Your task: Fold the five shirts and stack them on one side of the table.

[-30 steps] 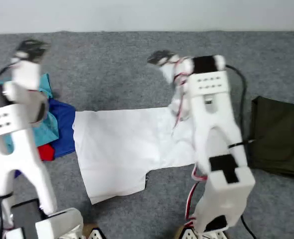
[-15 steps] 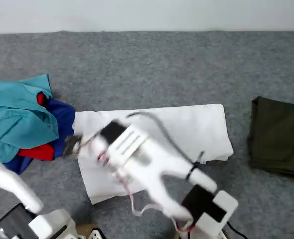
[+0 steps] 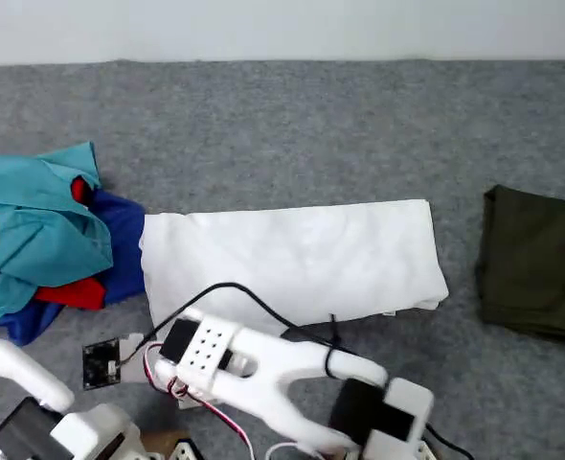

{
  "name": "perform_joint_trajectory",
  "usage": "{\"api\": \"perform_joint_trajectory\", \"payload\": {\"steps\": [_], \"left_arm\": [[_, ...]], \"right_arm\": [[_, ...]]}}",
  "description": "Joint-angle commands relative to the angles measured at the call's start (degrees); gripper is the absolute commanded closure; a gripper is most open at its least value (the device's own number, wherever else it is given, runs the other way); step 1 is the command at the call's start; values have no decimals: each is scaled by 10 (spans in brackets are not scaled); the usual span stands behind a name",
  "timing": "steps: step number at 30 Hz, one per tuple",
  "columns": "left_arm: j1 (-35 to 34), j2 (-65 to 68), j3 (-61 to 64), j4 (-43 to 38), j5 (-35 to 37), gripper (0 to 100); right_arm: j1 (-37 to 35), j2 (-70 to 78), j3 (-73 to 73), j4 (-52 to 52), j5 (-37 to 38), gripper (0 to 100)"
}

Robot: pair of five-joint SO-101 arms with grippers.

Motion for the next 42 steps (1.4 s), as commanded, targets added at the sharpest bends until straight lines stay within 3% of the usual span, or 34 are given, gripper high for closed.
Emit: {"api": "perform_joint_trajectory", "payload": {"steps": [1,11,27,37,42], "left_arm": [[-3,-25,-5,11,-6,975],[-3,-25,-5,12,-14,975],[2,-25,-5,12,-13,975],[3,-25,-5,11,-13,975],[3,-25,-5,11,-13,975]], "right_arm": [[-2,50,-35,-7,-4,751],[8,122,-119,23,0,990],[180,51,-248,90,116,987],[203,159,-372,92,181,982],[231,203,-418,93,173,809]]}}
